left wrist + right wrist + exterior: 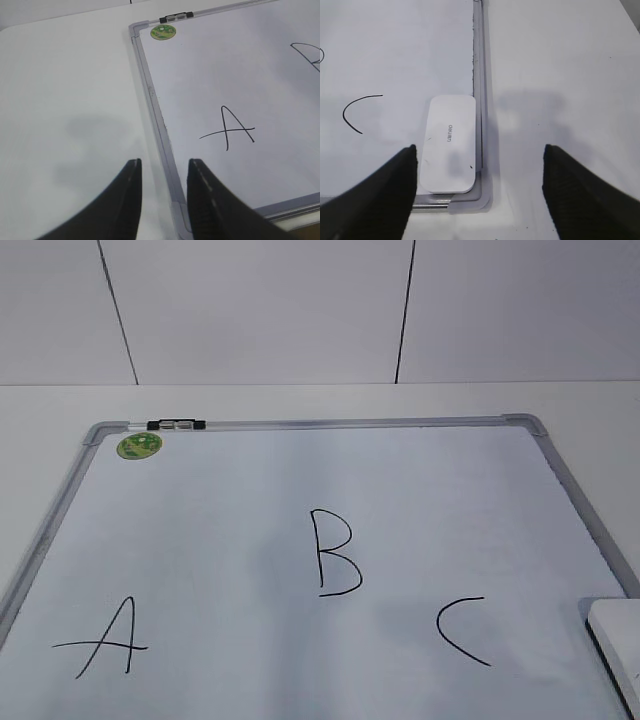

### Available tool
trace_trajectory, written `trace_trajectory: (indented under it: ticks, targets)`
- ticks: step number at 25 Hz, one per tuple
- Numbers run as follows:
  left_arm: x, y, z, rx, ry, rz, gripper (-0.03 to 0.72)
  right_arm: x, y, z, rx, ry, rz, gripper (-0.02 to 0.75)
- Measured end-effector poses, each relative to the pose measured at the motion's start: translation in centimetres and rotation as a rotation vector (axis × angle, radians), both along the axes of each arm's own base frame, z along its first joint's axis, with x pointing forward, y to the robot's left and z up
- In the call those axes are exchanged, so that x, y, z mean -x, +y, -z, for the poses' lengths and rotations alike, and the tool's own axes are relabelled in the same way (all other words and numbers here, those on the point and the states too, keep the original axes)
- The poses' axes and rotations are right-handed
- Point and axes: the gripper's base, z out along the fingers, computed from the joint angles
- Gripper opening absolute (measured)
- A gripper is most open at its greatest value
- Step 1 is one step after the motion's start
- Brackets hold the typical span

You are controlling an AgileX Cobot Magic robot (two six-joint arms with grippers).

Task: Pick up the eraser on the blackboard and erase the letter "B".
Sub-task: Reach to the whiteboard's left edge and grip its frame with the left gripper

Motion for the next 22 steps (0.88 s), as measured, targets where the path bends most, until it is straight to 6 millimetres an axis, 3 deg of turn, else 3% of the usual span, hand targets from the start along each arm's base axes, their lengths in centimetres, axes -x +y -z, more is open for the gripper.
trace_trajectory:
  ticks: [22]
  targets:
    - [0.0, 0.0, 0.0, 0.0, 0.0, 0.0, 0.239, 0.0, 0.0, 0.0, 0.0, 0.0, 0.0, 0.586]
